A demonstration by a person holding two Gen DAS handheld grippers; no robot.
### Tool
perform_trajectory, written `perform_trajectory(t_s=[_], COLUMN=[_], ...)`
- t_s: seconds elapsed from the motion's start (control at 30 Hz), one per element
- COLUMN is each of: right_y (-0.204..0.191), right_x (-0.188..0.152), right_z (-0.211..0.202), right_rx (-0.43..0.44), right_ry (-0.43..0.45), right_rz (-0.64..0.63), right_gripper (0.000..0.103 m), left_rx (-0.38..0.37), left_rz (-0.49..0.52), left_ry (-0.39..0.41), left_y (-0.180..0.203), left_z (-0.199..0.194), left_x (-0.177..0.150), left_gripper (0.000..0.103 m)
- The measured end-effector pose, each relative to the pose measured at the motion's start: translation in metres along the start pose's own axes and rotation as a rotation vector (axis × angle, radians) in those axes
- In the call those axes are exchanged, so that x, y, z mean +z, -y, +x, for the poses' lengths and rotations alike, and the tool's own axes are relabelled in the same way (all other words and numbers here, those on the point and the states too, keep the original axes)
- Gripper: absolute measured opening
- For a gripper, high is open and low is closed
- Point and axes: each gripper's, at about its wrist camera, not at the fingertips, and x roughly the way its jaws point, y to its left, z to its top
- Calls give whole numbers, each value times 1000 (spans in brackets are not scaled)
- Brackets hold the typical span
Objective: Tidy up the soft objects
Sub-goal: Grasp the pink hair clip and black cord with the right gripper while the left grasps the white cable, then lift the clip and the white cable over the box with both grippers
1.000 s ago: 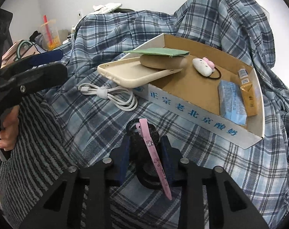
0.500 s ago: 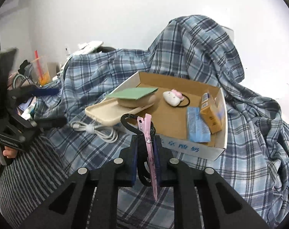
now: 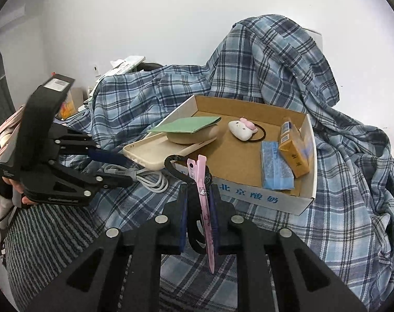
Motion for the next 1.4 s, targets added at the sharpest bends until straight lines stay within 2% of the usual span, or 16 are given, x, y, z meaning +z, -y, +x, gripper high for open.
perform_trajectory(t_s=[0.07,0.1,0.27,0.43,0.5,0.53,0.57,0.63,0.67,0.77,0.9,1.0,1.17,1.27,1.4], right_y=[1,1,0,-1,0,1,1,2,2,2,3,1,-2,0,1], right_x=[0,0,1,1,0,0,0,0,0,0,1,2,9,12,24], right_z=[1,1,2,1,1,1,2,2,2,2,1,-2,-13,-25,-44], right_rx=[1,1,4,1,2,2,1,2,3,2,6,2,-25,-36,-77], right_ry=[-4,-6,-13,-15,-16,-16,-17,-18,-17,-15,-12,-3,42,77,143], right_rz=[-4,-5,-9,-9,-6,-6,-6,-5,-6,-6,-3,-4,-11,5,25], right_gripper=[14,14,14,14,14,14,14,14,14,14,14,14,14,14,14], left_rx=[-11,-22,-25,-63,-68,-65,-57,-61,-62,-61,-92,-98,-145,-83,-44], left_rz=[1,2,7,-5,0,9,17,30,31,17,-2,23,33,52,-7], left_ry=[-19,-27,-26,-30,-39,-50,-59,-87,-95,-89,-69,-53,-54,21,174], left_y=[-1,-2,-3,-6,-6,-6,-5,-4,-4,-6,-10,-5,12,27,40], left_z=[5,8,13,14,15,18,19,25,28,28,20,5,-19,-40,-75], left_x=[2,2,5,7,8,9,9,9,10,10,6,3,-5,-10,-7], left_gripper=[23,23,23,23,30,38,39,38,30,22,22,22,22,22,22])
